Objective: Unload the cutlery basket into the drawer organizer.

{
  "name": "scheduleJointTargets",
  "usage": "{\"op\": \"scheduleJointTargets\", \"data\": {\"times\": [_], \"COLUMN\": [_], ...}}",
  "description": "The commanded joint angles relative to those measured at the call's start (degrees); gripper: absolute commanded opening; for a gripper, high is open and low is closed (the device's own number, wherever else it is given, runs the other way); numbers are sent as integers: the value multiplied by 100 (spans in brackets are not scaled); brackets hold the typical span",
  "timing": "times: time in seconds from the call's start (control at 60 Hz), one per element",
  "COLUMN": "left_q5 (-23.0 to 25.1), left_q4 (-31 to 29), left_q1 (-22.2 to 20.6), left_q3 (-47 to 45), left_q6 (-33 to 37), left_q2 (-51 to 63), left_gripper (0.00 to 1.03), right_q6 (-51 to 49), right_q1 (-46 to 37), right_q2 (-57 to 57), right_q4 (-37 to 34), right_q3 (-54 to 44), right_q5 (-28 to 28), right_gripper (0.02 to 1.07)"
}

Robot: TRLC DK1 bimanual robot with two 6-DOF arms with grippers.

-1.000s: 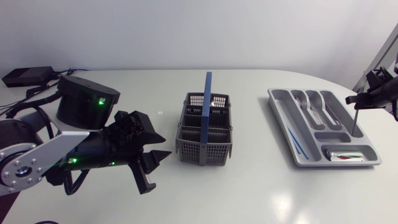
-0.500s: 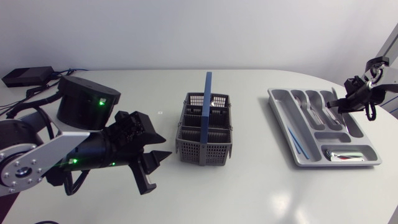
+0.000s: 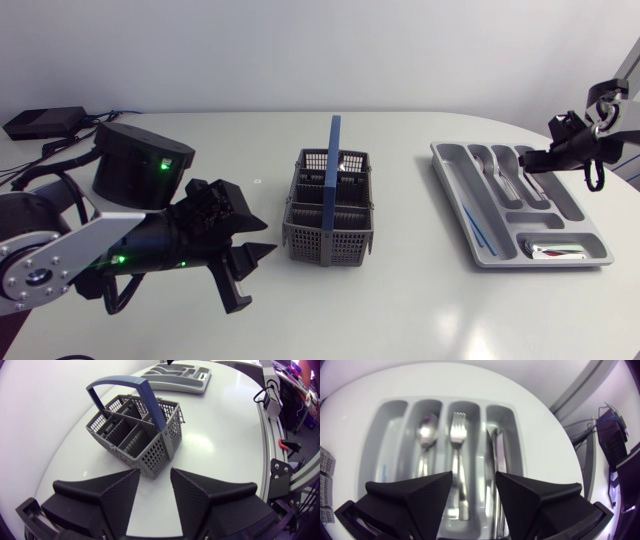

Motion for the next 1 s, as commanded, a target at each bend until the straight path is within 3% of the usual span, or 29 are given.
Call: {"op": "scheduleJointTargets", "data": {"times": [0.0, 0.25, 0.55, 0.7, 0.733, 0.8, 0.983], "left_q5": [57, 462, 646, 655, 655, 655, 655], "left_q4": [-31, -207, -189, -40, 31, 127, 391], "left_q1": [-65, -74, 32, 67, 84, 128, 304], "left_q3": [-48, 84, 251, 330, 365, 409, 497], "left_q6": [-24, 73, 310, 354, 354, 363, 372], "left_q2": [176, 387, 958, 1230, 1336, 1468, 1793], "left_gripper": [46, 45, 37, 33, 33, 33, 33], "right_q6": [64, 415, 829, 1004, 1083, 1110, 1171], "right_q1": [417, 1726, 2807, 3018, 3080, 3177, 3326], "right_q2": [-625, -1055, -317, 237, 439, 667, 1353], "right_q4": [124, 150, 238, 159, 80, -8, -623], "right_q3": [-456, -816, -139, 450, 722, 1021, 1970], "right_q5": [-151, -802, -1233, -1443, -1575, -1690, -2059], "right_gripper": [74, 74, 72, 45, 33, 21, 18]}}
